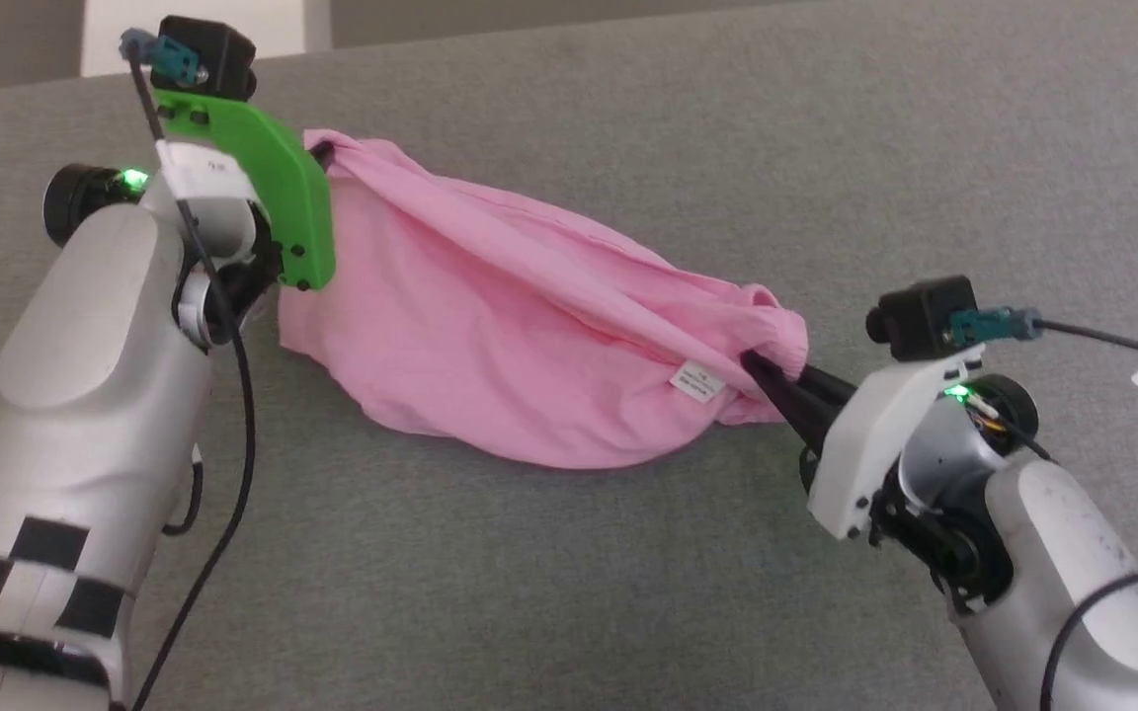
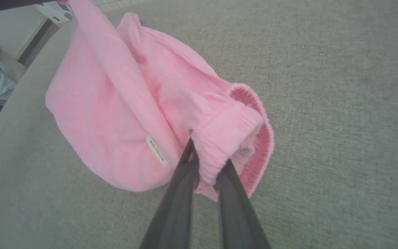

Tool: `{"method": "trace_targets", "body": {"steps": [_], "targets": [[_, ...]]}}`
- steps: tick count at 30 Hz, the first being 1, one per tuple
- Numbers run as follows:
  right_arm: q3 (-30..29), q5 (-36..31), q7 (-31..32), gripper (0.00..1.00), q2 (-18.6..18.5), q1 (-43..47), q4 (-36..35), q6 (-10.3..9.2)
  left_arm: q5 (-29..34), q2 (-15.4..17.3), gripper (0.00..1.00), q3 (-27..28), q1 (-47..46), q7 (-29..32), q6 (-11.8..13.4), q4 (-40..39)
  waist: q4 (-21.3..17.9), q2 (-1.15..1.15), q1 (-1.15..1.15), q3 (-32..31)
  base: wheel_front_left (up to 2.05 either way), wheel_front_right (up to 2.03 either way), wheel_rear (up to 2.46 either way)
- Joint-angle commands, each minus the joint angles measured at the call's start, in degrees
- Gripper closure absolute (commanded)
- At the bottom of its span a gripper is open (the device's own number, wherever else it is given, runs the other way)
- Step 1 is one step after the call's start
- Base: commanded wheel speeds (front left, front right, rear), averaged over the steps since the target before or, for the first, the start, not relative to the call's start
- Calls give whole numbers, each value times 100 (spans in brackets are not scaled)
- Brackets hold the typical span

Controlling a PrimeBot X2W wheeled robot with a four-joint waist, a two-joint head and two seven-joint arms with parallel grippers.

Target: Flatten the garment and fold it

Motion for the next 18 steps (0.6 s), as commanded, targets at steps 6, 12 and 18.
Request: {"method": "trace_targets", "body": {"steps": [6, 12, 18], "targets": [[104, 72, -225, 100, 66, -507, 515, -9, 82, -390, 100, -36, -559, -420, -69, 1102, -304, 43, 0, 464, 0, 0, 0], [267, 183, -349, 92, 131, -719, 852, -9, 1, -715, 55, -58, -794, -861, -160, 1914, -338, 43, 0, 535, 0, 0, 0], [374, 212, -635, 0, -33, -628, 925, -9, -47, -883, 0, -90, -896, -1503, -235, 2310, -199, 43, 0, 342, 0, 0, 0]]}}
